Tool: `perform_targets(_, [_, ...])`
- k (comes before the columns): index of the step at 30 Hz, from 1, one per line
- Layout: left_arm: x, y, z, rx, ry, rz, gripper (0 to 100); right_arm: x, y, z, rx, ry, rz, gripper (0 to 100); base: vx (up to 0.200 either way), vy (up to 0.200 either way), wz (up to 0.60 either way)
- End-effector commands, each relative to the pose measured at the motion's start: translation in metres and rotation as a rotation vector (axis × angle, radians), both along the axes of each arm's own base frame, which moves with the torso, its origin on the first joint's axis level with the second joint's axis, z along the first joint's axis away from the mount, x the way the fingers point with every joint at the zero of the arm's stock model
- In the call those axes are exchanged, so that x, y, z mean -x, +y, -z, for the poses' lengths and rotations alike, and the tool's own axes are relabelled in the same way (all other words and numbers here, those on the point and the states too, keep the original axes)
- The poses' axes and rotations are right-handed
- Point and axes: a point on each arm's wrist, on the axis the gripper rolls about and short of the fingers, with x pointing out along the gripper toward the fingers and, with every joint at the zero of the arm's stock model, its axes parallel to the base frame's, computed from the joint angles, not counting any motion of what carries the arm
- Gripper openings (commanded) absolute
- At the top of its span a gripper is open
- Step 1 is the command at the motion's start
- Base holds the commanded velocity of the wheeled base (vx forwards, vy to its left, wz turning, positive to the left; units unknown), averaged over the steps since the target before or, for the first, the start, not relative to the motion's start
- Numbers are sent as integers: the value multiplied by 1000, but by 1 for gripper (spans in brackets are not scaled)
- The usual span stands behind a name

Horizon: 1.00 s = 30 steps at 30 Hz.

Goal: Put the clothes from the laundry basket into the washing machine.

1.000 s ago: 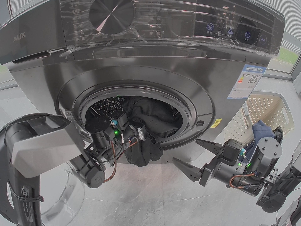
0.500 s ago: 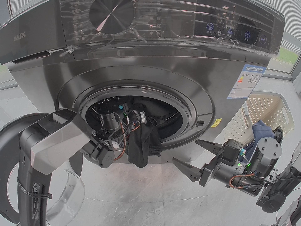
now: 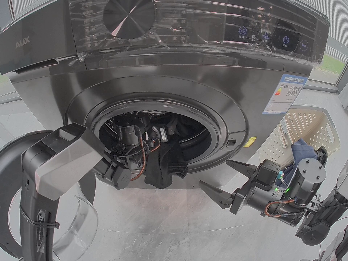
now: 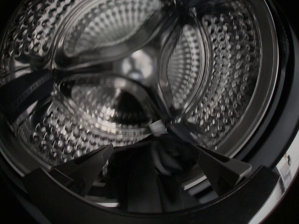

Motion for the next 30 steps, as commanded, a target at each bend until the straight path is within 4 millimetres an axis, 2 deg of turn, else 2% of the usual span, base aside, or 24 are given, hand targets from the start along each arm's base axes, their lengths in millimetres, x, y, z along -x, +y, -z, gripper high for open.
perform_targets(1, [28, 2, -7, -42, 128, 41, 100, 0, 1, 1, 2, 2, -1, 100, 0, 0, 0])
perform_targets(5, [46, 2, 13, -102, 248, 116, 100, 0, 1, 1, 4, 4, -4, 100, 0, 0, 0])
perform_targets(13, [46, 2, 40, -165, 338, 122, 100, -1, 2, 4, 9, 10, -7, 100, 0, 0, 0])
perform_targets(14, [46, 2, 40, -168, 343, 121, 0, -1, 2, 4, 9, 10, -7, 100, 0, 0, 0])
perform_targets(17, [44, 2, 41, -166, 344, 120, 0, -1, 2, 4, 8, 11, -9, 100, 0, 0, 0])
perform_targets(21, [34, -3, 31, -140, 299, 109, 0, -1, 3, 5, 10, 13, -10, 100, 0, 0, 0])
perform_targets(30, [-14, -12, 3, 20, 52, -23, 0, 0, 6, 3, -1, 2, -16, 100, 0, 0, 0])
